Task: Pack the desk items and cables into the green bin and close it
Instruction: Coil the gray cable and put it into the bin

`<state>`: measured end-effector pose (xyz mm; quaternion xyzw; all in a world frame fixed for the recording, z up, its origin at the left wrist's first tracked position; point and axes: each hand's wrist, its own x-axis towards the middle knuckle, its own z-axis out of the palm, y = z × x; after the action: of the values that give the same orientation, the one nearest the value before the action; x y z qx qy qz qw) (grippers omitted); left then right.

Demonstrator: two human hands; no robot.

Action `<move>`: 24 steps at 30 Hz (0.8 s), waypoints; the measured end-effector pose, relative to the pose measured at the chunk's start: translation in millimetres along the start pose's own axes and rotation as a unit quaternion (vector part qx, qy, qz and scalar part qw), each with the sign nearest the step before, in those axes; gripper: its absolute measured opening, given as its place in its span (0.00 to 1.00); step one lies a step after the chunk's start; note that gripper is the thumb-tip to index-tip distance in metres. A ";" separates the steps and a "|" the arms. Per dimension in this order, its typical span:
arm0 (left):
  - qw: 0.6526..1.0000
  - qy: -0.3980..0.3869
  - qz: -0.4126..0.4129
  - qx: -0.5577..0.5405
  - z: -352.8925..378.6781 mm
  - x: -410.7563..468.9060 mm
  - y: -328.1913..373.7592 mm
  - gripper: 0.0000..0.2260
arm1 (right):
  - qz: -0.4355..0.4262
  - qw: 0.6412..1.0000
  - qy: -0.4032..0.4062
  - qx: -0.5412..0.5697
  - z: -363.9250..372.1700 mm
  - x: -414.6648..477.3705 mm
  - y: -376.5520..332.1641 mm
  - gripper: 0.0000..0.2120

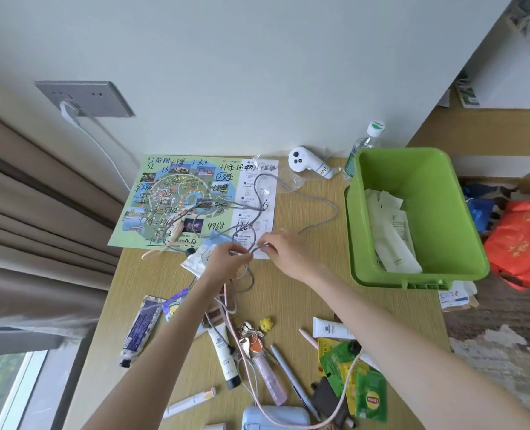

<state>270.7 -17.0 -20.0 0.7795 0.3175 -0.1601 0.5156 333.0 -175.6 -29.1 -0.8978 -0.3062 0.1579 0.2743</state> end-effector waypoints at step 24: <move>0.970 -0.064 0.235 0.011 -101.8 -72.4 66.8 0.09 | -0.030 0.984 0.074 0.158 -128.1 0.8 -64.7 0.04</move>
<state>252.8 33.5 111.2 0.8260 0.0898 -0.0873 0.5497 361.5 -183.0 111.4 -0.8430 -0.2829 0.1295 0.4388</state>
